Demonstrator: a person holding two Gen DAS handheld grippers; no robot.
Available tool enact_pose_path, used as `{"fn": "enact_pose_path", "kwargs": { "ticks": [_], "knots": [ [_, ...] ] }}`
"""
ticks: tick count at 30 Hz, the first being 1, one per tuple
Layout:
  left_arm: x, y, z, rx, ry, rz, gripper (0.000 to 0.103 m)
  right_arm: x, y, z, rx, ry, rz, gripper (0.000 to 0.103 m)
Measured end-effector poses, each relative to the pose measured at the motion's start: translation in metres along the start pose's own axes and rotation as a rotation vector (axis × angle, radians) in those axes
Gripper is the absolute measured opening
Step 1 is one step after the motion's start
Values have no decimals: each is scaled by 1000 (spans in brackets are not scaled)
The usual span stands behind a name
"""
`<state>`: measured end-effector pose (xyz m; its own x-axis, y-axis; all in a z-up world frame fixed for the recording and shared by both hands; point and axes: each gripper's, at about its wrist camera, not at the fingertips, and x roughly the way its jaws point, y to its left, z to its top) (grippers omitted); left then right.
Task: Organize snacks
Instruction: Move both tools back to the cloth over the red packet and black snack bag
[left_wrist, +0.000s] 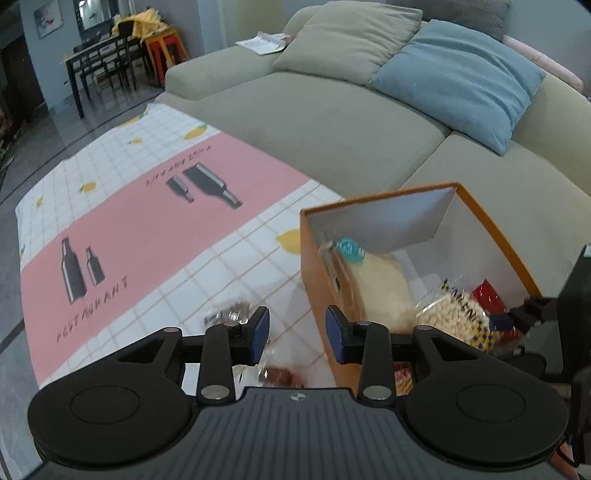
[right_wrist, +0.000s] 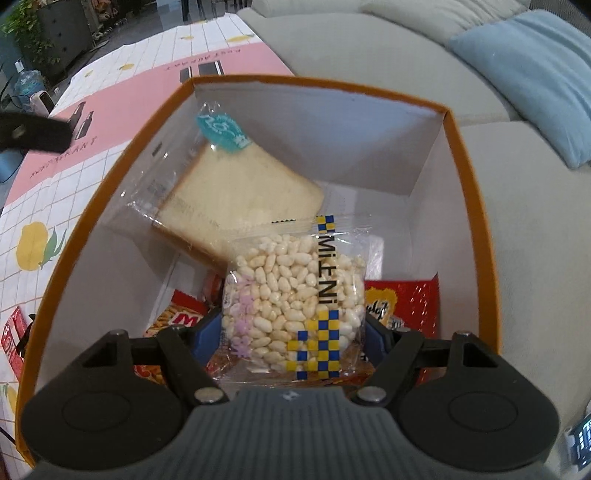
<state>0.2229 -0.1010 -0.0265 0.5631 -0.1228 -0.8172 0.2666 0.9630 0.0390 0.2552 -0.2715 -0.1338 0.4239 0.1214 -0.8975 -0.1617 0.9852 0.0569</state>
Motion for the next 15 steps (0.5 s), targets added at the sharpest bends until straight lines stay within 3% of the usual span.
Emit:
{"fn": "enact_pose_path", "kwargs": {
  "ticks": [7,15],
  "knots": [
    [-18,11,-12,-37,-2,-3,49,-4,4,3,3,18,10,77],
    [-48,19,-30,-51,-31,-16,53,-30,14,0,6,-43,-8,81]
  ]
}}
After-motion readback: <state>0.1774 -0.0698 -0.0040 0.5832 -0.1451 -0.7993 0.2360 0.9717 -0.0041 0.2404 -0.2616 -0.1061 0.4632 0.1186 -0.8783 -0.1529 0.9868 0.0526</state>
